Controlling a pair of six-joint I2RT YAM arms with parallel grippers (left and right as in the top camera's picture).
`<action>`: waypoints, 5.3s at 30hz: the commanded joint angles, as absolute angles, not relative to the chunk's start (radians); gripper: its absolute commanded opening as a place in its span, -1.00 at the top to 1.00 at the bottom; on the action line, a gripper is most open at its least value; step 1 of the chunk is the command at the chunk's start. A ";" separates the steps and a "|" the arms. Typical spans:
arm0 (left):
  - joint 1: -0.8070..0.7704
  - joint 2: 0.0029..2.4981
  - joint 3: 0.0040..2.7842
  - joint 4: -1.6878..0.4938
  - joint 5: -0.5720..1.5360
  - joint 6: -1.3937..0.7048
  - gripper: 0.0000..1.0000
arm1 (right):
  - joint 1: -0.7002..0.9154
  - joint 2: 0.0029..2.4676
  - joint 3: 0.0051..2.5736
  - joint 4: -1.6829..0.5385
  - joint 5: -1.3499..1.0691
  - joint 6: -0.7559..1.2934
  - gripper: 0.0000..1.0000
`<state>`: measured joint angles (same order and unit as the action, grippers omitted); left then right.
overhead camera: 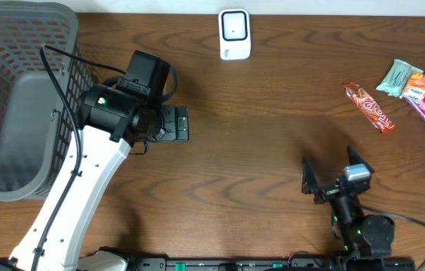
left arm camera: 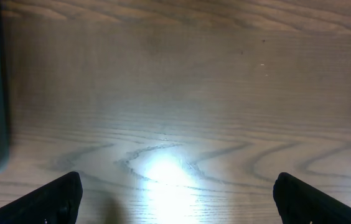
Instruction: Scan the item barcode
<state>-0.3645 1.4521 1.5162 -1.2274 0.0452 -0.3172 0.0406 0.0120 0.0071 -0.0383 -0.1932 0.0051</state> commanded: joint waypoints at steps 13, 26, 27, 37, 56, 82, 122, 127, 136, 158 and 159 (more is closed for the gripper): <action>-0.365 1.453 1.522 -1.230 0.030 -0.318 -0.96 | 0.028 0.005 0.005 -0.061 -0.177 0.003 -0.98; -0.365 1.453 1.522 -1.230 0.030 -0.318 -0.96 | -0.014 0.005 0.006 -0.065 -0.154 -0.006 -0.99; -0.365 1.453 1.522 -1.230 0.030 -0.318 -0.96 | -0.014 0.005 0.005 -0.065 -0.151 -0.006 -0.99; -0.365 1.453 1.522 -1.230 0.030 -0.318 -0.95 | -0.014 0.005 0.005 -0.067 -0.151 -0.005 -0.99; -0.365 1.453 1.522 -1.230 0.030 -0.318 -0.96 | -0.014 0.005 0.006 -0.064 -0.148 -0.005 -0.98; -0.365 1.453 1.522 -1.230 0.030 -0.318 -0.96 | -0.012 0.005 0.006 -0.068 -0.148 0.096 -0.99; -0.365 1.453 1.522 -1.230 0.030 -0.318 -0.96 | -0.012 0.006 0.006 -0.064 -0.148 0.096 -0.99; -0.365 1.451 1.522 -1.230 0.037 -0.318 -0.96 | -0.012 0.006 0.006 -0.064 -0.148 0.096 -0.99; -0.365 1.401 1.507 -1.229 0.008 -0.310 -0.96 | -0.012 0.006 0.006 -0.064 -0.148 0.096 -0.99; -0.217 0.977 0.776 -0.594 0.068 -0.229 -0.96 | -0.012 0.006 0.006 -0.064 -0.148 0.096 -0.99; -0.201 0.958 0.752 -0.576 0.068 -0.229 -0.96 | -0.012 0.006 0.006 -0.064 -0.148 0.096 -0.98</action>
